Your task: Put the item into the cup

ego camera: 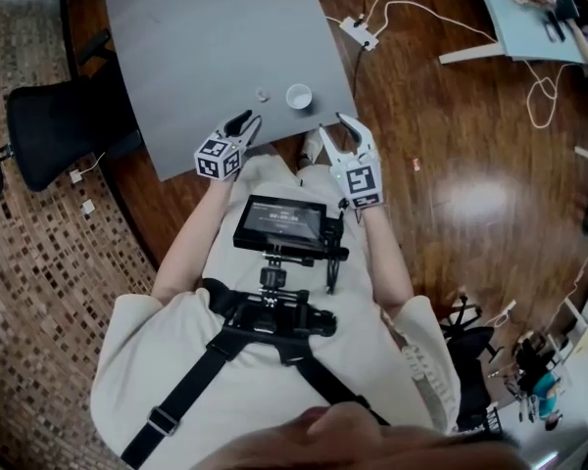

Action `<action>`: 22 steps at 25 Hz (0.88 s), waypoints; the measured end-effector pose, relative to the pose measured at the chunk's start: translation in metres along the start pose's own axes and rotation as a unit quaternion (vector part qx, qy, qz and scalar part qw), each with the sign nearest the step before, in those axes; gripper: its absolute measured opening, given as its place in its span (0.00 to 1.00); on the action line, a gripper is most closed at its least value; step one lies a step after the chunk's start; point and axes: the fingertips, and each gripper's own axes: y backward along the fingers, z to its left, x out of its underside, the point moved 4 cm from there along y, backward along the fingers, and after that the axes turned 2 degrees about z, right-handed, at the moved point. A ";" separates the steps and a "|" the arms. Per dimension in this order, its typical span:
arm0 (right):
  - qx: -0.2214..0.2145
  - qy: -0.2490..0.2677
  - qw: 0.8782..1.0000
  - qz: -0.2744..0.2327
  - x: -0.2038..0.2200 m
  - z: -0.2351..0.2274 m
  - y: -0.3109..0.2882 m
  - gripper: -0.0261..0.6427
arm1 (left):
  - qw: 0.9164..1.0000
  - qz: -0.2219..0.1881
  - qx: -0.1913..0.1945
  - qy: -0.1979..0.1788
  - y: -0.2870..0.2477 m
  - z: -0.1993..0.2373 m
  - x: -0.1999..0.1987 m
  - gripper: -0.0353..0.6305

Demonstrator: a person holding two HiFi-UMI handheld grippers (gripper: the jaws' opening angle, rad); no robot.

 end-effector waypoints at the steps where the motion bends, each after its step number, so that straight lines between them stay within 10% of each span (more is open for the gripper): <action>1: 0.001 0.001 1.000 0.001 0.000 -0.002 0.001 0.31 | 1.000 0.007 -0.004 -0.001 -0.004 0.002 0.002 0.23; 13: 0.001 0.006 1.000 0.007 -0.019 -0.004 0.000 0.31 | 0.994 0.091 -0.032 -0.056 -0.051 0.032 0.015 0.23; 22: -0.011 -0.008 1.000 0.010 -0.021 0.005 -0.010 0.31 | 0.974 0.198 -0.050 -0.094 -0.090 0.069 0.054 0.23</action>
